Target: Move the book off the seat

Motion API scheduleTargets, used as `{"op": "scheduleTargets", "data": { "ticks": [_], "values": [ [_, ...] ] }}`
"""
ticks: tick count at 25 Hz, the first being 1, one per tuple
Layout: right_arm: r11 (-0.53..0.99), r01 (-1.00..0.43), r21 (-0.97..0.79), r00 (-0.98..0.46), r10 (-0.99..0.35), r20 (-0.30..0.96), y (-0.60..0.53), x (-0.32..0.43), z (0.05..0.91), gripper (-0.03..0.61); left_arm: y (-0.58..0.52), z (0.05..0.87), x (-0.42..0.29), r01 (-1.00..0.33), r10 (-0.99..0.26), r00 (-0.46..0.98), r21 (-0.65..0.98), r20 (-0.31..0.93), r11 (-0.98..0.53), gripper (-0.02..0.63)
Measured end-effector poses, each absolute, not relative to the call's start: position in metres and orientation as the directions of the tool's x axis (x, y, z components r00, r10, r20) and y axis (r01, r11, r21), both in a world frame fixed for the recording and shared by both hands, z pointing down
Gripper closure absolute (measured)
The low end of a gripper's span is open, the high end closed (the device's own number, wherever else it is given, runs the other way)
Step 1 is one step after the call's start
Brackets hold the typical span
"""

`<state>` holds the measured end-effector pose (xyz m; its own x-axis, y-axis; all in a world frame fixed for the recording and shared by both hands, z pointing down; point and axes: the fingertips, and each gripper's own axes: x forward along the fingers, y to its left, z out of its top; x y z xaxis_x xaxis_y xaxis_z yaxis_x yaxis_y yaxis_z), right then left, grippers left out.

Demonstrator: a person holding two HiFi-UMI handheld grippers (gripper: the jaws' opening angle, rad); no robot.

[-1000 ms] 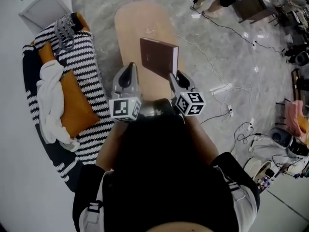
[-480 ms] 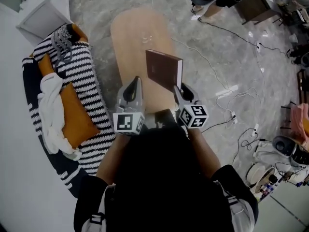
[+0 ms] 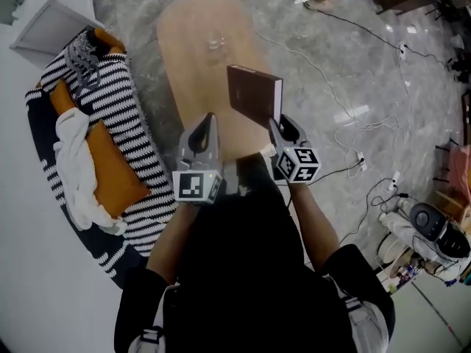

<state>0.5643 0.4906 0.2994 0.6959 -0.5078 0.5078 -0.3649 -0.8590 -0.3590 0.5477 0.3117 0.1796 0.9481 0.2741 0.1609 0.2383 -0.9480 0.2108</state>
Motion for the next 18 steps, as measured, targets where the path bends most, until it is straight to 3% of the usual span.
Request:
{"op": "scheduleTargets", "data": {
  "ticks": [18],
  "values": [
    [-0.851, -0.310, -0.423, 0.584, -0.522, 0.622, 0.529, 0.605, 0.409, 0.434, 0.349, 0.263, 0.619, 0.170, 0.235, 0.936, 0.247, 0.262, -0.954, 0.607]
  ]
}}
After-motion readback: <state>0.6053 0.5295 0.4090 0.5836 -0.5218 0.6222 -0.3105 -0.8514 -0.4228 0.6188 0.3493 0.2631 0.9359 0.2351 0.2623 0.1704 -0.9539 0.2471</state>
